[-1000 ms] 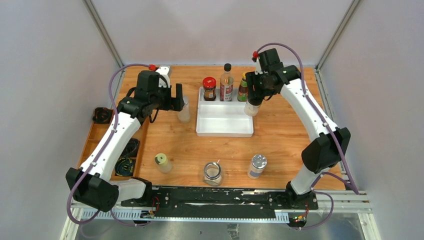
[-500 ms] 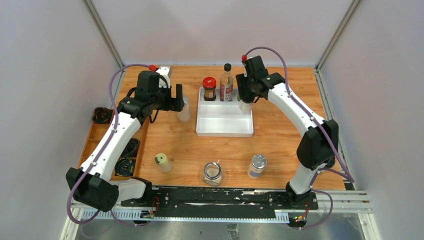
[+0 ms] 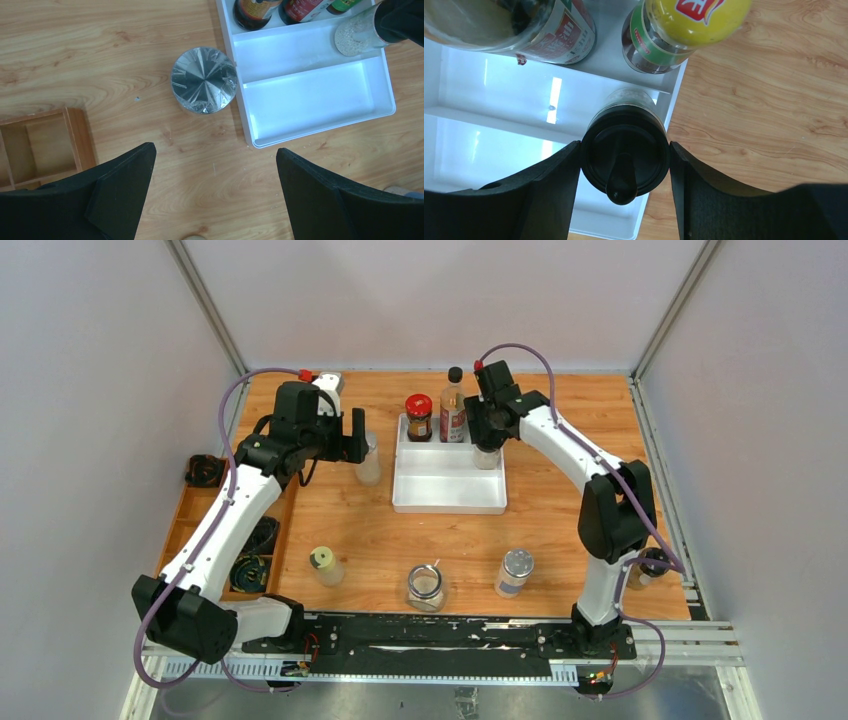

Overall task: Organize the condiment bottles
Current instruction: Place the bottle in the storage box.

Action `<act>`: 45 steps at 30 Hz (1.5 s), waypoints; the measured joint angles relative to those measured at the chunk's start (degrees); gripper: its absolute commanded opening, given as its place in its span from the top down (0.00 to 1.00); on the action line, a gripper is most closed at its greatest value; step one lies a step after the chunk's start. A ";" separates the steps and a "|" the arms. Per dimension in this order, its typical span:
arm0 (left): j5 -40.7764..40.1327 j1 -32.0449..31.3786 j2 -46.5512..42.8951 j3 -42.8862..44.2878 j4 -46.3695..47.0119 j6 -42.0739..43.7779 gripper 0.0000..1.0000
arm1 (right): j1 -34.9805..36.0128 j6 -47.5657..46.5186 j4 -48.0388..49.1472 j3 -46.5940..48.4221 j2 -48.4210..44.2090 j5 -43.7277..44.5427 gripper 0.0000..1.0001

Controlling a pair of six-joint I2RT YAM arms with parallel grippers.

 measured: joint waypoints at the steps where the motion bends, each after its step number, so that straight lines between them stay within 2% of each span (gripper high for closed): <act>1: 0.00 0.00 0.00 0.00 0.00 0.11 0.03 | 0.00 0.00 0.20 0.00 0.33 -0.02 0.53; 19: -0.09 0.00 0.50 -0.52 0.02 0.57 0.03 | 0.00 0.00 2.10 -0.35 2.38 -0.92 0.51; 22: -0.15 0.00 0.55 -0.63 0.02 0.59 0.03 | 0.00 0.00 2.34 -0.42 2.38 -0.92 0.46; 28: -0.15 0.00 0.55 -0.63 0.02 0.57 0.03 | 0.00 0.04 3.23 -0.90 2.38 -0.92 0.29; 35: -0.15 0.00 0.55 -0.63 0.02 0.57 0.03 | 0.00 0.17 3.72 -1.81 2.38 -0.92 0.23; 38: -0.15 0.00 0.55 -0.66 0.02 0.57 0.03 | 0.00 0.24 3.72 -1.97 2.36 -0.94 0.17; 40: -0.17 0.00 0.55 -0.66 0.02 0.57 0.03 | 0.00 0.35 3.74 -2.25 2.16 -0.92 0.08; 45: -0.26 0.00 0.66 -0.66 0.02 0.42 0.03 | 0.00 0.44 3.58 -3.39 0.50 -0.74 0.07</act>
